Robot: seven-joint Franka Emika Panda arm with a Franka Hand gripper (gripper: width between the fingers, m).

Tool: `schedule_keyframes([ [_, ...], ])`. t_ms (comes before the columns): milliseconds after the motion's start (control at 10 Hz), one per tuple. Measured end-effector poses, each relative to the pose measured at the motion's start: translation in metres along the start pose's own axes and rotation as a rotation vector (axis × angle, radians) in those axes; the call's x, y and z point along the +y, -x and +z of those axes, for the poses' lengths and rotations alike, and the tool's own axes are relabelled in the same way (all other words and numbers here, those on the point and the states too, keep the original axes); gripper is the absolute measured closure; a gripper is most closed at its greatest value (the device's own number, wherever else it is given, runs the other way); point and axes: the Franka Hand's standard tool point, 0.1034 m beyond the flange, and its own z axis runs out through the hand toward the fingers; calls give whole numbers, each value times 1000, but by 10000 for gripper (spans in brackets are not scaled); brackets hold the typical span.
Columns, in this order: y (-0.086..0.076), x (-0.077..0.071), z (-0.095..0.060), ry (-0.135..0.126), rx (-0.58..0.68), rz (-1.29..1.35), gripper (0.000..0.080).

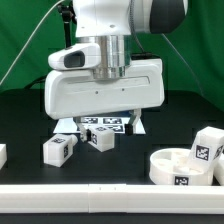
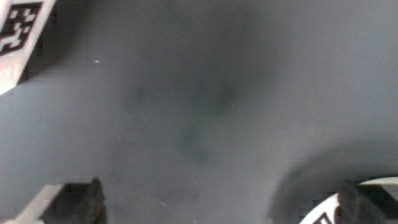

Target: Assemble stool

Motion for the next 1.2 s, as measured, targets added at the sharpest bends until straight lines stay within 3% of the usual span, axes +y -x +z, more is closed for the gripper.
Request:
schedule_keyframes([
  [100, 0, 0, 0, 0, 0, -16, 150],
  [200, -2, 1, -1, 26, 16, -94, 150],
  [300, -4, -5, 0, 96, 58, -227, 150],
  [400, 6, -13, 6, 116, 56, -323, 150],
  [900, 14, -8, 8, 120, 45, -371, 150],
  [1200, 20, -14, 10, 87, -4, -331, 150],
])
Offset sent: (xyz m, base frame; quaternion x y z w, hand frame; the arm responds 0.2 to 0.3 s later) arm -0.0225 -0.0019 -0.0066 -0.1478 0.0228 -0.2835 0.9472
